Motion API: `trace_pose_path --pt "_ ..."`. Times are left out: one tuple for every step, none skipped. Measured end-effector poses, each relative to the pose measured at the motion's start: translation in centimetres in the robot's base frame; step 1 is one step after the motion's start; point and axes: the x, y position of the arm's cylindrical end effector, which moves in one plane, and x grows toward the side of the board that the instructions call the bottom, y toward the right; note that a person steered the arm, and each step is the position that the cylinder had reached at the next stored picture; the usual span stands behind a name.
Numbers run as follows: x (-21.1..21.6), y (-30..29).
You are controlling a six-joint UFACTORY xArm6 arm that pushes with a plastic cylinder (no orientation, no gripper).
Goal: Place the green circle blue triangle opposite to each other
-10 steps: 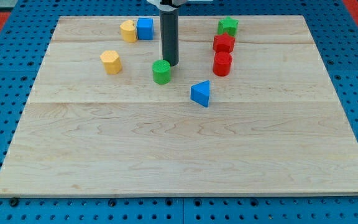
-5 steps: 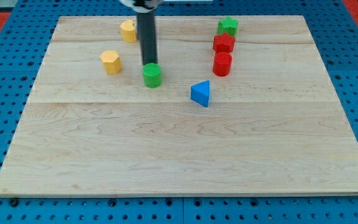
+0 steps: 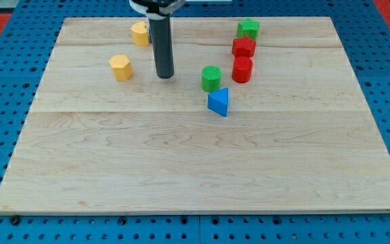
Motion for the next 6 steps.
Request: trace_pose_path --pt "0.7 4.1" --pt "1.7 7.1" --pt "3.8 9.6" --pt "4.4 10.2" --pt "7.3 9.8" --pt "12.1 11.5"
